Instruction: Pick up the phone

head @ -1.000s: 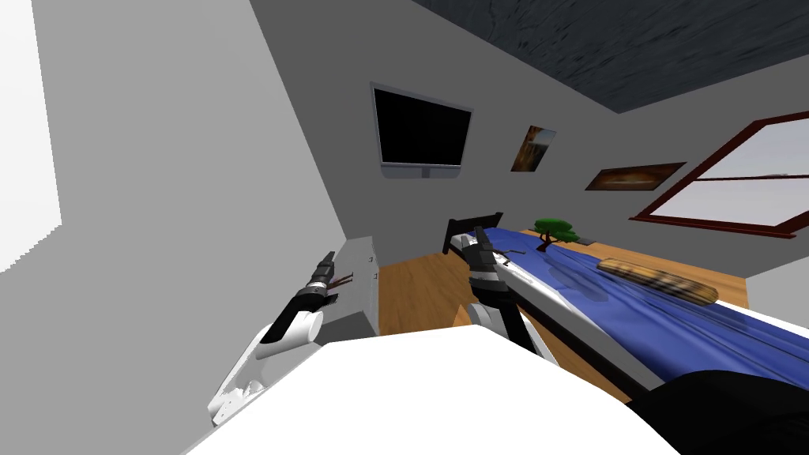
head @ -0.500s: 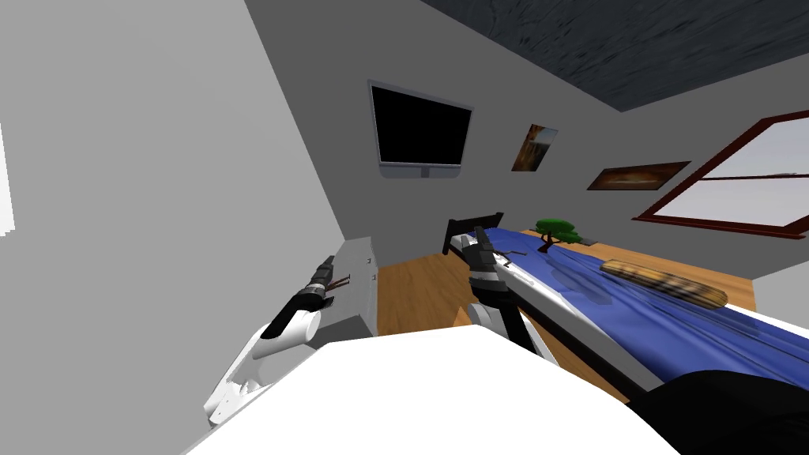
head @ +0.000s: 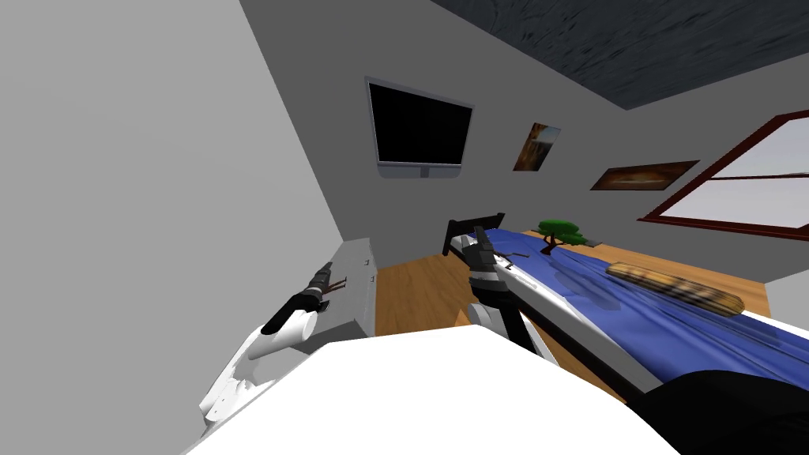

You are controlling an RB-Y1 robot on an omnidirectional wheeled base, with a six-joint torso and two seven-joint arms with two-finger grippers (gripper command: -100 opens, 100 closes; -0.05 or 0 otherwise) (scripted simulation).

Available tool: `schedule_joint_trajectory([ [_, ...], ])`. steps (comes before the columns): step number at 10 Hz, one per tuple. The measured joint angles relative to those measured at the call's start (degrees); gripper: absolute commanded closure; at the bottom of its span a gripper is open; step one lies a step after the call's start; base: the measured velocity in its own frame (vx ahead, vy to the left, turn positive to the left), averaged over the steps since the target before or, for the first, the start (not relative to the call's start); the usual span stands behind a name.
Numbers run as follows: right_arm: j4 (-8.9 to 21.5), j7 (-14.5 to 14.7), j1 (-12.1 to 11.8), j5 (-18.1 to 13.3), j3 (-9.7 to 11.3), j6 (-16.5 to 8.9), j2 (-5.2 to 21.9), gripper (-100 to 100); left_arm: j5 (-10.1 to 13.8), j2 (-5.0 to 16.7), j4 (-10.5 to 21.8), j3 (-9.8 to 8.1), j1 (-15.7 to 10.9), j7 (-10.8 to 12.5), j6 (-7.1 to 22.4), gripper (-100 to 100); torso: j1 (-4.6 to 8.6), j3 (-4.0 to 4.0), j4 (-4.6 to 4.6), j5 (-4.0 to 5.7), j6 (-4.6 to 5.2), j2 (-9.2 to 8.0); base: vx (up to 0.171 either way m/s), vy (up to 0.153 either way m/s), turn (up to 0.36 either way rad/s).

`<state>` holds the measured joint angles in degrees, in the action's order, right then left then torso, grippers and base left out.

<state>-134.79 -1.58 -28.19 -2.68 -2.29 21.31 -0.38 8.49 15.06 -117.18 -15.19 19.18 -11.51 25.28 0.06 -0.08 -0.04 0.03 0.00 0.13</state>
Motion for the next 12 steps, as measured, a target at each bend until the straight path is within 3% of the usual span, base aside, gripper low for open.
schedule_joint_trajectory([
  [4,0.00,0.00,0.00,0.00,0.00,0.00,0.00,0,1.62,1.92,2.54,-2.01,-0.52,-0.64,5.75,-100,-0.01,-0.01,0.00,-0.01,-0.01,0.04,0.047,-0.023,0.013],
  [6,0.00,0.00,-0.01,0.00,0.00,0.00,0.00,0,1.63,2.08,5.01,-2.82,-1.57,-1.32,8.89,-100,0.03,-0.06,-0.02,0.00,0.00,0.11,0.066,-0.033,0.024],
  [10,0.00,0.00,0.00,0.00,0.00,0.00,0.00,0,2.42,2.57,6.43,-4.23,-1.12,-2.22,14.83,-100,-0.04,-0.06,-0.02,-0.01,0.00,0.10,0.065,-0.013,0.022],
  [12,0.00,0.00,-0.01,0.00,0.00,0.00,0.00,0,2.49,2.97,9.16,-5.12,-2.38,-2.83,17.77,-100,-0.04,-0.09,-0.04,-0.01,0.01,0.16,0.058,-0.011,0.005],
])
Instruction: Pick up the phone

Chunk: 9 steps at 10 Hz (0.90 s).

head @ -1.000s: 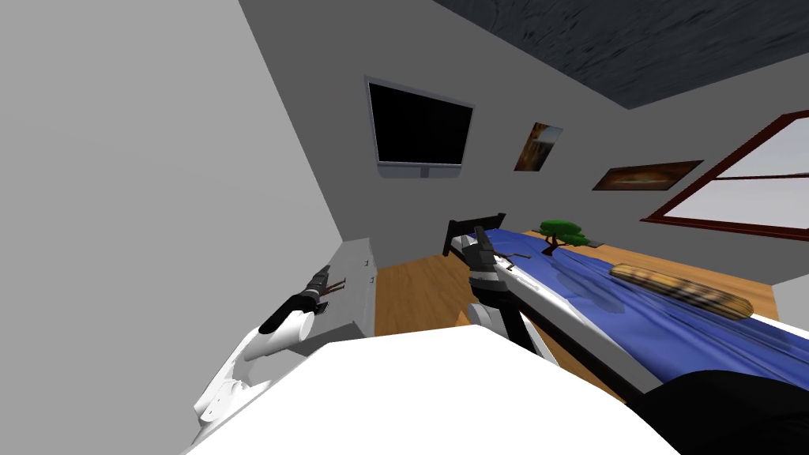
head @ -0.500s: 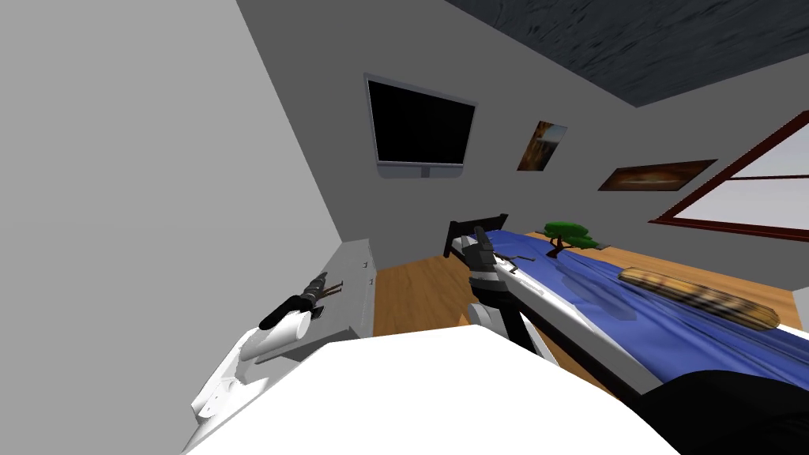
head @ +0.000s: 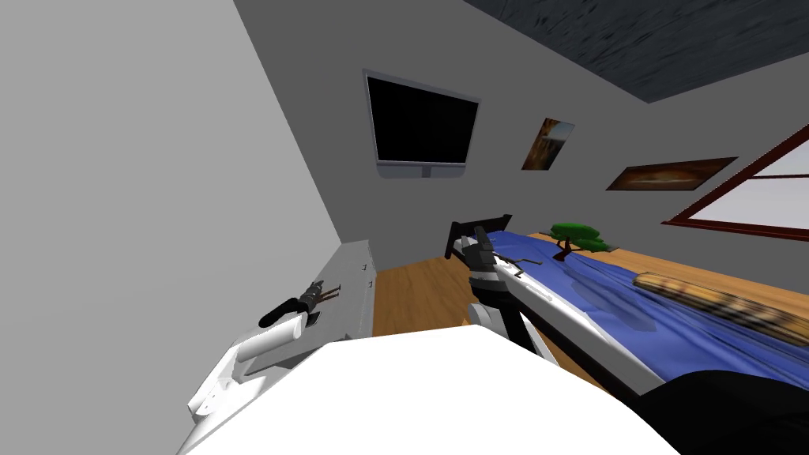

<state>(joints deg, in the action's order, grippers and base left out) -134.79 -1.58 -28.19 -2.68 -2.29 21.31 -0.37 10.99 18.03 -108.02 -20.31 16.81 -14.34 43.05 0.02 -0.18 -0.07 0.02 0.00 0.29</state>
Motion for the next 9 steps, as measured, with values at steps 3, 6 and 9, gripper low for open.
schedule_joint_trajectory([
  [3,0.00,0.00,0.00,0.00,0.00,0.00,0.00,0,1.01,0.77,0.61,-1.27,0.29,-0.57,4.92,-100,-0.03,0.03,0.01,-0.01,0.00,-0.05,0.078,-0.007,0.033],
  [6,0.00,0.00,0.00,0.00,0.00,0.00,0.00,0,1.35,1.24,3.53,-2.24,-0.47,-1.37,8.44,-100,-0.03,0.07,0.03,0.00,0.00,-0.13,0.060,-0.004,0.021],
  [9,0.00,0.00,0.00,0.00,0.00,0.00,0.00,0,2.09,2.05,6.34,-3.75,-1.02,-2.30,12.43,-100,-0.05,0.00,0.00,-0.01,-0.01,0.01,0.080,-0.004,0.028],
])
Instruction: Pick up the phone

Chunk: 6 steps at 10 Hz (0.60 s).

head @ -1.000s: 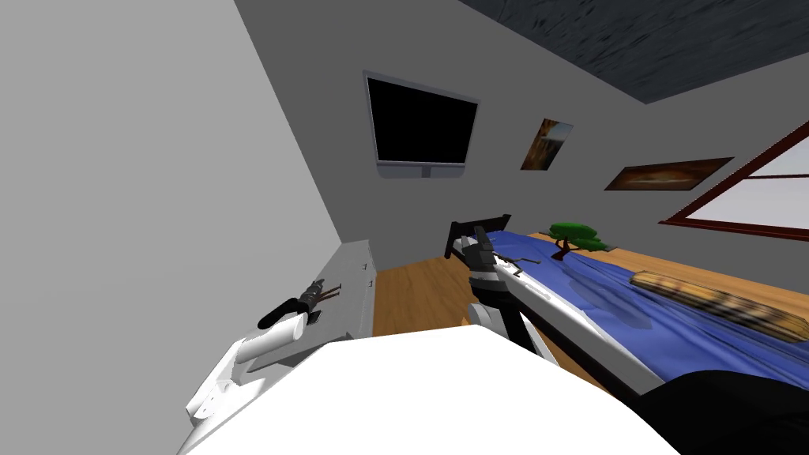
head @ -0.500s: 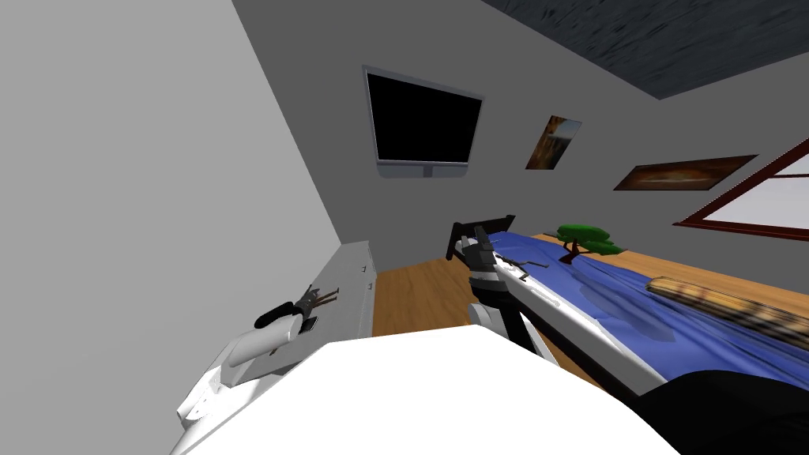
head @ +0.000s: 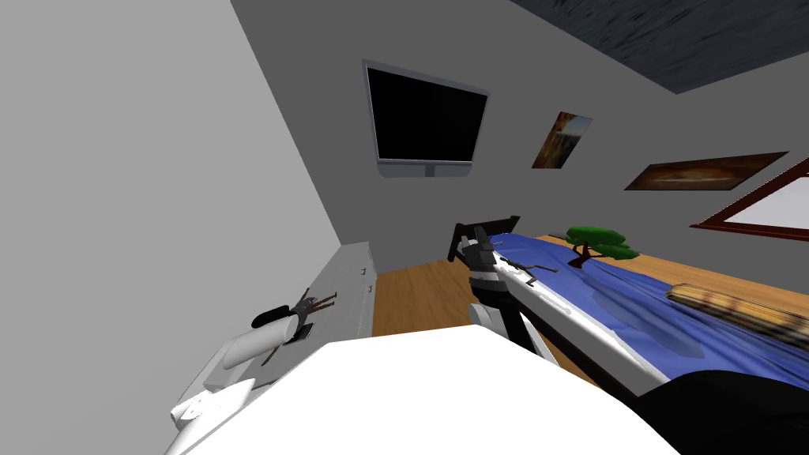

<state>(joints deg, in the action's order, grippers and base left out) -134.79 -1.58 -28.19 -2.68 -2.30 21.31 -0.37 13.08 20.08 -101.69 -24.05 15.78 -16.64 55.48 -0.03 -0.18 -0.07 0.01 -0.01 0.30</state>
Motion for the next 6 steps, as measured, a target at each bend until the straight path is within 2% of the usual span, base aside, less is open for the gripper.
schedule_joint_trajectory([
  [3,0.00,0.00,0.00,0.00,0.00,0.00,0.00,0,0.64,0.55,1.80,-1.31,0.00,-0.88,4.69,-100,0.00,0.00,0.00,-0.01,0.01,-0.02,0.088,-0.005,0.045],
  [4,0.00,0.00,0.00,0.00,0.00,0.00,0.00,0,1.11,1.10,3.70,-1.94,-0.42,-1.39,5.81,-100,0.01,-0.02,-0.01,0.00,0.00,0.02,0.073,-0.004,0.026],
  [6,0.00,0.00,0.00,0.00,0.00,0.00,0.00,0,1.55,1.68,5.15,-2.88,-0.71,-2.03,8.76,-100,-0.03,0.00,0.00,-0.01,0.00,-0.01,0.080,0.003,0.035],
])
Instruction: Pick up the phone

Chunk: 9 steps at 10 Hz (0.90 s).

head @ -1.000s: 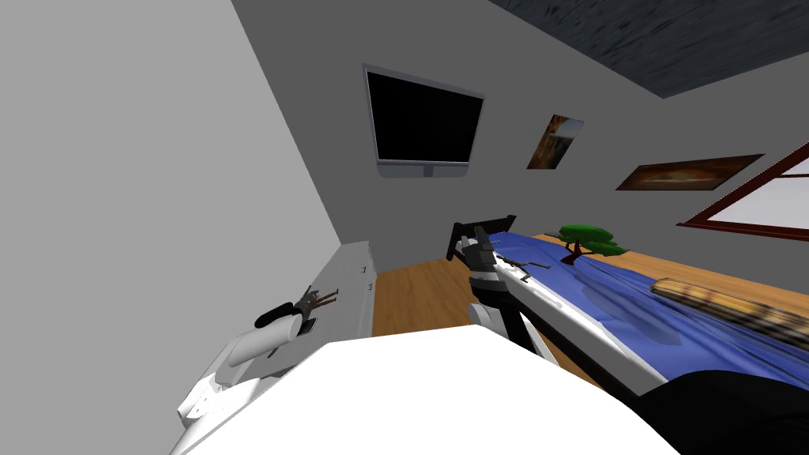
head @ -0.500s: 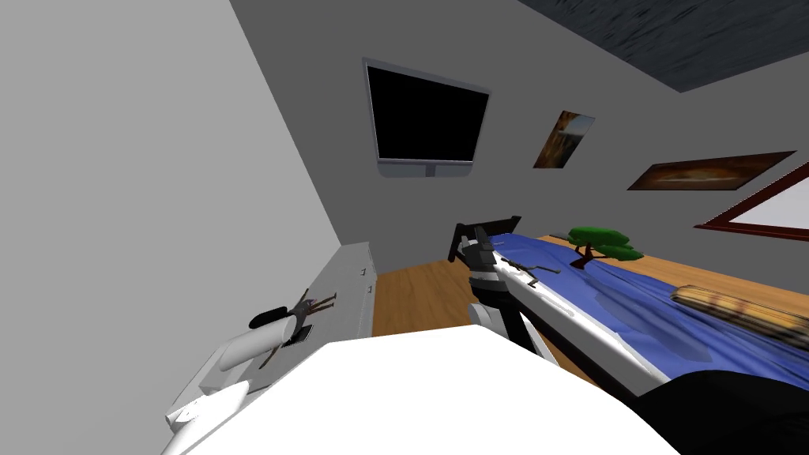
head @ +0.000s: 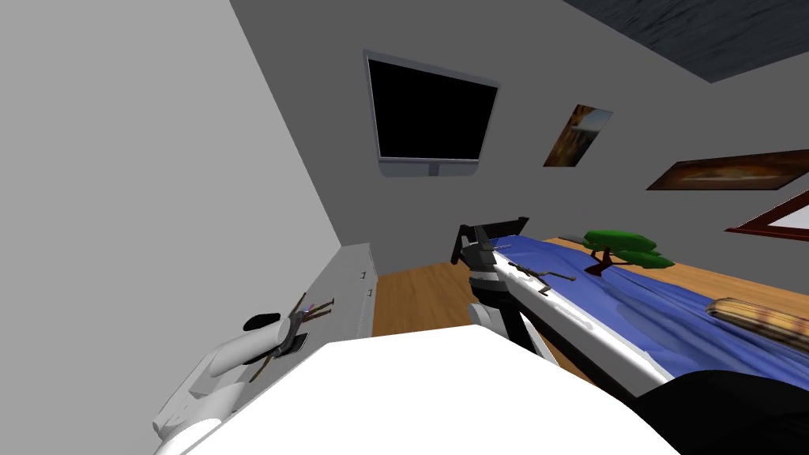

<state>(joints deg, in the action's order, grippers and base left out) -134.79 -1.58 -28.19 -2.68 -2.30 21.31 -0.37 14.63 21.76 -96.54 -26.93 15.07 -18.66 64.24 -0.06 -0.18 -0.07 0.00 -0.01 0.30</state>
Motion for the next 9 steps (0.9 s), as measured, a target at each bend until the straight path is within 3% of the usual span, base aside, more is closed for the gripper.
schedule_joint_trajectory([
  [5,0.00,0.00,0.01,0.00,0.00,0.00,0.00,0,0.46,0.67,2.72,-1.78,-0.13,-1.18,6.41,-100,0.01,0.03,0.01,0.00,0.02,-0.07,0.073,-0.003,0.040],
  [9,0.00,0.00,0.00,0.00,0.00,0.00,0.00,0,1.37,2.09,8.07,-4.01,-1.04,-2.97,12.00,-100,0.01,-0.08,-0.03,0.00,0.00,0.12,0.118,0.000,0.065],
])
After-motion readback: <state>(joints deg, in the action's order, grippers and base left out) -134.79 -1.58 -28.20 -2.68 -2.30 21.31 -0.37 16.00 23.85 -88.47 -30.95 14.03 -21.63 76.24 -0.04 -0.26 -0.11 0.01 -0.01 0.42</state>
